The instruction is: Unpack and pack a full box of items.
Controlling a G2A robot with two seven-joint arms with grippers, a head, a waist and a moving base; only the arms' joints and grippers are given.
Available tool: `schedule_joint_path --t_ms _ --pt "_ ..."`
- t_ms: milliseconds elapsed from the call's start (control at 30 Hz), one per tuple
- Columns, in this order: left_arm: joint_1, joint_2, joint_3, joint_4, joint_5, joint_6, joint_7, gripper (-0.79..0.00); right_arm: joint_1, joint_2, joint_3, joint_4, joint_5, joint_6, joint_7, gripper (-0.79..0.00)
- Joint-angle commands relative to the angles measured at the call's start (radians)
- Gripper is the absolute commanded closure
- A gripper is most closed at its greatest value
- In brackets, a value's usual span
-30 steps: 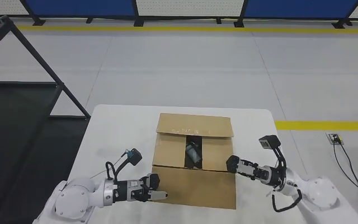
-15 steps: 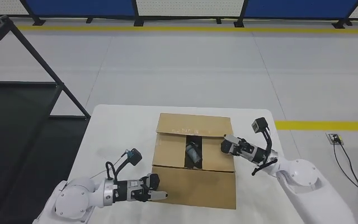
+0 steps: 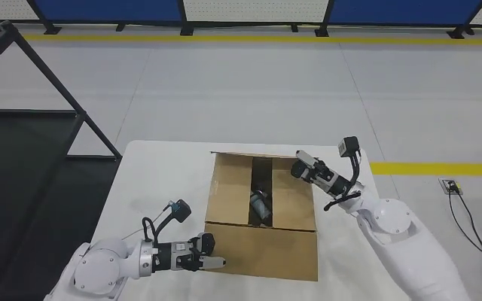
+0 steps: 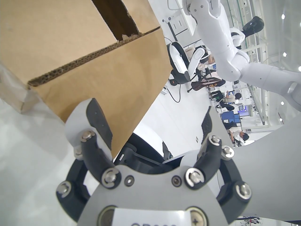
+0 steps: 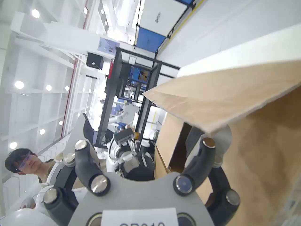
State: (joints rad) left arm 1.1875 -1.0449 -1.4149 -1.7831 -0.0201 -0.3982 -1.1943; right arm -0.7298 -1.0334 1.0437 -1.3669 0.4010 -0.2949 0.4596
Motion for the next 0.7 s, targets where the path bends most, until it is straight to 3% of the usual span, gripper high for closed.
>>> schedule_joint_path --t_ms 0,533,667 --pt "0.000 0.000 0.000 0.000 0.000 0.000 0.000 -0.785 0.026 -0.016 -0.028 0.012 -0.025 0.008 -0.087 -0.785" --pt "0.000 0.000 0.000 0.000 0.000 0.000 0.000 -0.785 0.037 -0.028 -0.053 0.001 -0.027 0.037 -0.073 -0.785" --pt "0.000 0.000 0.000 0.000 0.000 0.000 0.000 -0.785 0.103 -0.056 -0.087 0.043 -0.004 0.084 -0.105 -0.785"
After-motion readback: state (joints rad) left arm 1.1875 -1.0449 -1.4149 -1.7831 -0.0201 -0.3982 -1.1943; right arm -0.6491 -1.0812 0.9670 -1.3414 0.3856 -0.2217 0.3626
